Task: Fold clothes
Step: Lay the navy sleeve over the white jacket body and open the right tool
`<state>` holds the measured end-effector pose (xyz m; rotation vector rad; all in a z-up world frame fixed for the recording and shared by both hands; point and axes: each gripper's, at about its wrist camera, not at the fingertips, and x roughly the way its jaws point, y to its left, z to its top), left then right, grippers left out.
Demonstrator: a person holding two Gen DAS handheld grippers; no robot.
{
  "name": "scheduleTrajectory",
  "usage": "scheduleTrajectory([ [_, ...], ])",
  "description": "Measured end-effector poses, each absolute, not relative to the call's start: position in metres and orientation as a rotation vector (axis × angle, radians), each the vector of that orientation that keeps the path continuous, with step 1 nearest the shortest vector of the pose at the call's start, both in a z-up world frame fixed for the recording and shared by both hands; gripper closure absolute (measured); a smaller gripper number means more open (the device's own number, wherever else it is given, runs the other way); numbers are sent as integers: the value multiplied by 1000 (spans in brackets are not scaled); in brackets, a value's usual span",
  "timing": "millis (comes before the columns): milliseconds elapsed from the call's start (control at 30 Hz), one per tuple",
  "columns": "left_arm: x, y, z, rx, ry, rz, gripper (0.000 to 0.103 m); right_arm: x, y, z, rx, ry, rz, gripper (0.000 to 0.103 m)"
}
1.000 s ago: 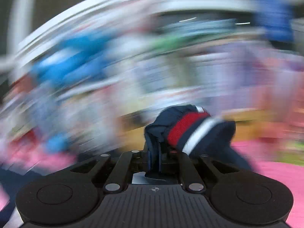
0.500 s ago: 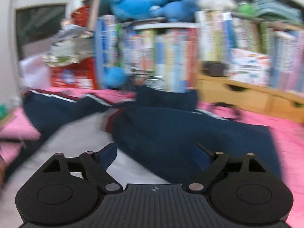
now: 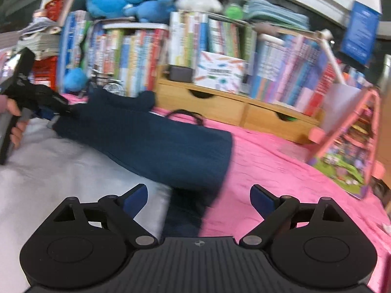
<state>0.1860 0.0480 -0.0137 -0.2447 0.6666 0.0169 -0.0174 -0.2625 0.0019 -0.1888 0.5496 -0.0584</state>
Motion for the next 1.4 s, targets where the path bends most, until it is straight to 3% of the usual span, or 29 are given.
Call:
scheduleTrajectory([
  [200, 170, 65, 3, -119, 558, 38, 83, 0, -272, -11, -238, 573, -74, 11],
  [400, 175, 82, -10, -83, 607, 62, 79, 33, -222, -35, -527, 543, -34, 15],
  [567, 172, 88, -26, -9, 635, 32, 66, 41, -233, -48, -697, 534, -83, 14],
  [700, 164, 83, -33, 78, 631, 4, 59, 43, -265, -45, -614, 571, -103, 7],
  [833, 147, 86, -21, 130, 594, -32, 57, 34, -266, -26, -544, 583, -65, 8],
  [933, 143, 85, -14, 125, 568, -48, 45, 18, -266, 0, -392, 569, 126, 7],
  [1000, 142, 84, -10, 118, 553, -55, 45, 12, -265, 18, -264, 542, 261, 0],
  [1067, 140, 84, -6, 112, 537, -63, 44, 21, -252, 26, -183, 491, 319, 0],
  [1200, 140, 80, -3, 125, 522, -64, 44, 62, -214, 9, -283, 476, 444, 0],
  [1400, 145, 81, -34, 205, 626, -20, 41, 103, -202, -28, -328, 655, 593, 0],
])
